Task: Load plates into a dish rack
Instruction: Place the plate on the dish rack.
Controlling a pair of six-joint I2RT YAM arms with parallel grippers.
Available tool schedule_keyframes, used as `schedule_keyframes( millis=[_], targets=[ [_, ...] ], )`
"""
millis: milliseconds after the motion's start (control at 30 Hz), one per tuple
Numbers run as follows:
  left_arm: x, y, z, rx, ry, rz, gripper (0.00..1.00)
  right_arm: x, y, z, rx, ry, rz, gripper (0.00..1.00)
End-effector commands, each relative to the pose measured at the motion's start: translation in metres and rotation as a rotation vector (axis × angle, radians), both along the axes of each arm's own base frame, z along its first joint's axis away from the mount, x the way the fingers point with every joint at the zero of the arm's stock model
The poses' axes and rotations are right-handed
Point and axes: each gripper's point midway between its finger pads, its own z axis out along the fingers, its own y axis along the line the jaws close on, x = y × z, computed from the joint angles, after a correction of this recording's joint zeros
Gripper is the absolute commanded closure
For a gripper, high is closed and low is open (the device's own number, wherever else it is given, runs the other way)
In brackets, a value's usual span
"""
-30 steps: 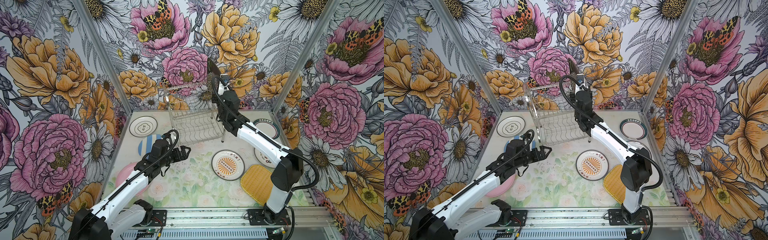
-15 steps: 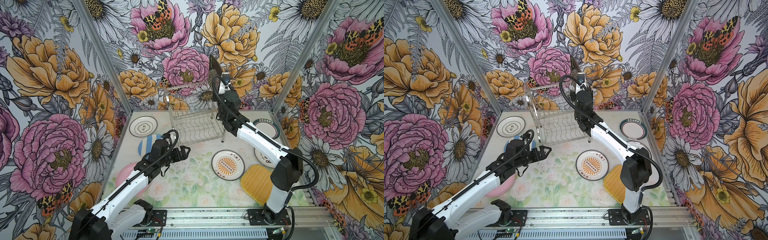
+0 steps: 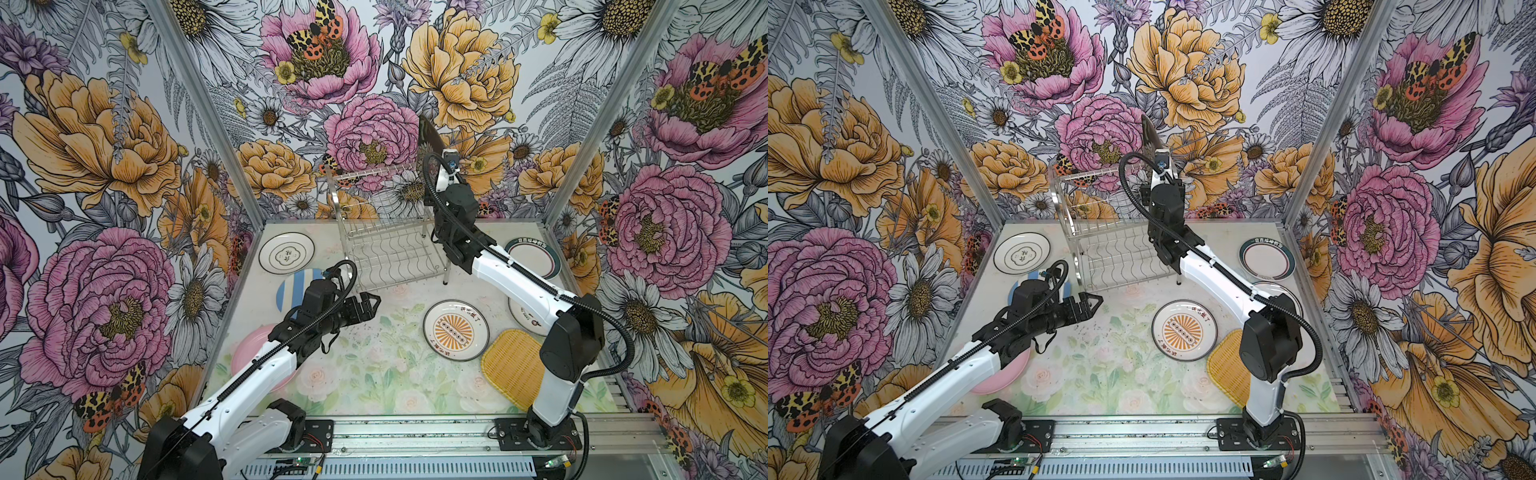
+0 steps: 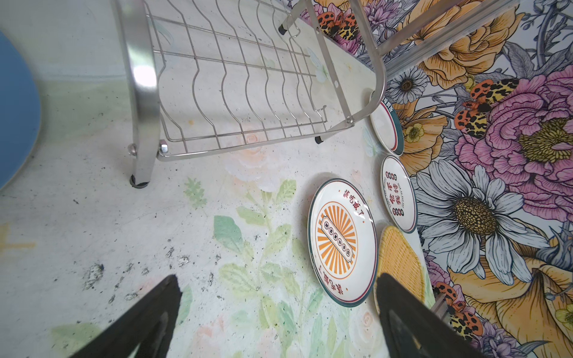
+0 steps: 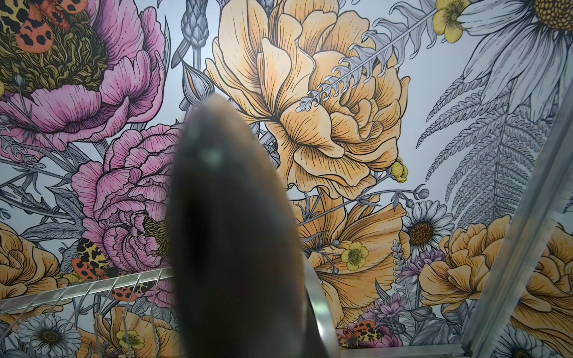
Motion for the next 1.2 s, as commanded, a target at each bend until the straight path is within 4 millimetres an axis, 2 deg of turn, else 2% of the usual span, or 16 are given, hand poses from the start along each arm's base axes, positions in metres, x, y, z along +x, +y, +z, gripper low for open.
schedule_keyframes(
  millis=[0, 400, 567, 900, 1167],
  targets=[
    [0.004, 0.004, 0.002, -0.001, -0.024, 0.019, 0.01, -0.010, -0.007, 0.040, 0.127, -0.127, 0.006, 1.00],
    [0.003, 0.004, 0.001, -0.002, -0.024, 0.021, 0.01, -0.005, -0.005, 0.023, 0.110, -0.060, 0.015, 0.99],
    [0.003, 0.004, 0.001, -0.001, -0.024, 0.020, 0.01, -0.006, -0.007, 0.025, 0.099, -0.047, 0.019, 0.81],
    [0.003, 0.005, 0.002, -0.002, -0.027, 0.021, 0.01, -0.013, -0.015, 0.032, 0.095, -0.031, 0.029, 0.62],
    [0.003, 0.002, 0.002, -0.001, -0.027, 0.011, 0.01, -0.025, -0.017, 0.044, 0.092, -0.017, 0.072, 0.40]
  ],
)
